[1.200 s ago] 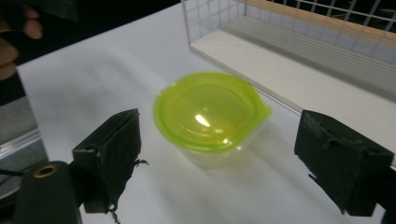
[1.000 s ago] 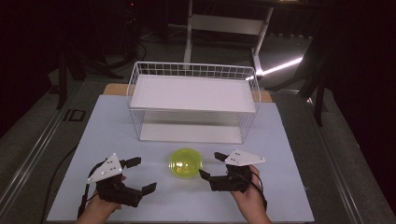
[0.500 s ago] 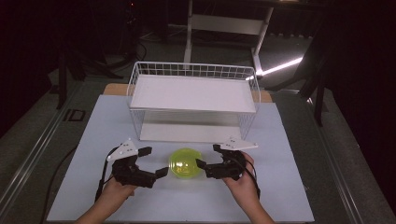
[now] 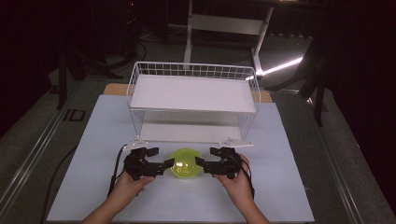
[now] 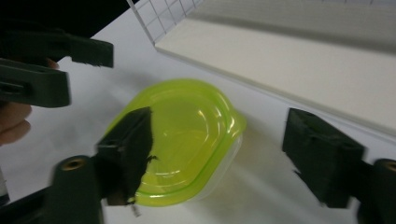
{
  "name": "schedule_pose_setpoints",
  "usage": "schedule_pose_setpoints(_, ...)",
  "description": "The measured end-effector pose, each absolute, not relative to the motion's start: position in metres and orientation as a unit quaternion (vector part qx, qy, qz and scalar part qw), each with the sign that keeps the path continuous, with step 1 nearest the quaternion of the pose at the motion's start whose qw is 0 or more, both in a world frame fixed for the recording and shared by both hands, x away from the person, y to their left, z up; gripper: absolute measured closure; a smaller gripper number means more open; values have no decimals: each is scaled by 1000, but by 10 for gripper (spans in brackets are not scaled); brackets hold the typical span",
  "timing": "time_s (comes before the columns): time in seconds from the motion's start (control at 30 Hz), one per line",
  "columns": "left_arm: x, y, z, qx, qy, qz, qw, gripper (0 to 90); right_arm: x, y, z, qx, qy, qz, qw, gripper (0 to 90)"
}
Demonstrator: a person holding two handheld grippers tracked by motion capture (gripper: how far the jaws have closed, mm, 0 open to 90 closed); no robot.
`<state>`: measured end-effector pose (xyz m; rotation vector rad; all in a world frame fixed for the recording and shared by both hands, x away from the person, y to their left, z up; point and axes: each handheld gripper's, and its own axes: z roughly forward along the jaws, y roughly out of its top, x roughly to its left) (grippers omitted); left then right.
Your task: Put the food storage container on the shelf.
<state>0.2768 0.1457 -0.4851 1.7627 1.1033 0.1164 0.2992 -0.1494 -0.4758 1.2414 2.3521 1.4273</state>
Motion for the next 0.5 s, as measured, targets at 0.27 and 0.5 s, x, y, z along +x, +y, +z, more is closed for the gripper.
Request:
schedule_pose_setpoints(0.27,280,143,-506,728,495,17,474,301,301,-148,-491,433,779,450,48,424)
schedule_pose_setpoints(0.5,280,142,-512,729,494,-9,475,465,301,-147,-500,445,781,438,25,556)
